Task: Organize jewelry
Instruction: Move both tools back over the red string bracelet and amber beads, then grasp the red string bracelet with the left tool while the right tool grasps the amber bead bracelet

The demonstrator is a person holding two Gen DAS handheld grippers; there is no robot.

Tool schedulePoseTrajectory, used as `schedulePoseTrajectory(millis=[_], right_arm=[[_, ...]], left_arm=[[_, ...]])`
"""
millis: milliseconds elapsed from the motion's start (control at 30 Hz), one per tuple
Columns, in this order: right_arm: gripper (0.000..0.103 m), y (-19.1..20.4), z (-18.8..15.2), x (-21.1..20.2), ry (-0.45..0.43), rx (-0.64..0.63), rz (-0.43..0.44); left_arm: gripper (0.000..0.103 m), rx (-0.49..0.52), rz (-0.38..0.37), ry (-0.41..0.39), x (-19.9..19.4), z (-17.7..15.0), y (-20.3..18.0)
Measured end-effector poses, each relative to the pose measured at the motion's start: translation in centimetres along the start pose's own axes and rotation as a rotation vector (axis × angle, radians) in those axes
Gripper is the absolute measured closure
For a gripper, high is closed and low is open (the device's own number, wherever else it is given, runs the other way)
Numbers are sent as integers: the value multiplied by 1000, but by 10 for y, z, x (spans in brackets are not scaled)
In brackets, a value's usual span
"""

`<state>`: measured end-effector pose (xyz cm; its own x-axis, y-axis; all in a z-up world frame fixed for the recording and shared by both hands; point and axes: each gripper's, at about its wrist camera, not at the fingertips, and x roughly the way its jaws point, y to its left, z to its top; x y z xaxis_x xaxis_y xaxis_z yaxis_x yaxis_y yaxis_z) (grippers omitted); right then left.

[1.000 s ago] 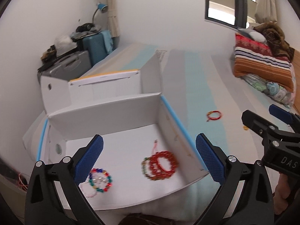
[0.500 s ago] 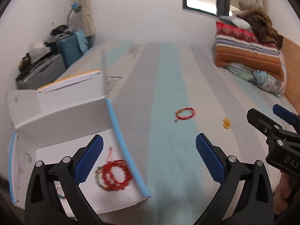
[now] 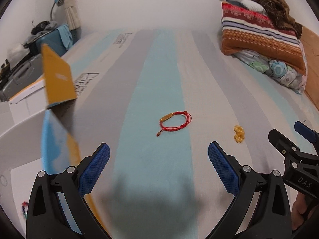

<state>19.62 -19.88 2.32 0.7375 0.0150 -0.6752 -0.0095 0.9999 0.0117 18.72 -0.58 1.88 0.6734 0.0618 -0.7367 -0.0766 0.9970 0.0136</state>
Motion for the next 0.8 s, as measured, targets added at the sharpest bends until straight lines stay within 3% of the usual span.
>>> schedulePoseTrajectory(millis=[433,633,800], right_arm=[[9,-23,-15,104,96,-14,-33],[15,-23,-19,124,123,-2,-11],[27,-21,-24,135,153,-12,0]], left_arm=[[6,-40,14,50,112,26,-11],[6,-17,60,55,141,29,-13],[6,-10,78,58,155,30,-12]])
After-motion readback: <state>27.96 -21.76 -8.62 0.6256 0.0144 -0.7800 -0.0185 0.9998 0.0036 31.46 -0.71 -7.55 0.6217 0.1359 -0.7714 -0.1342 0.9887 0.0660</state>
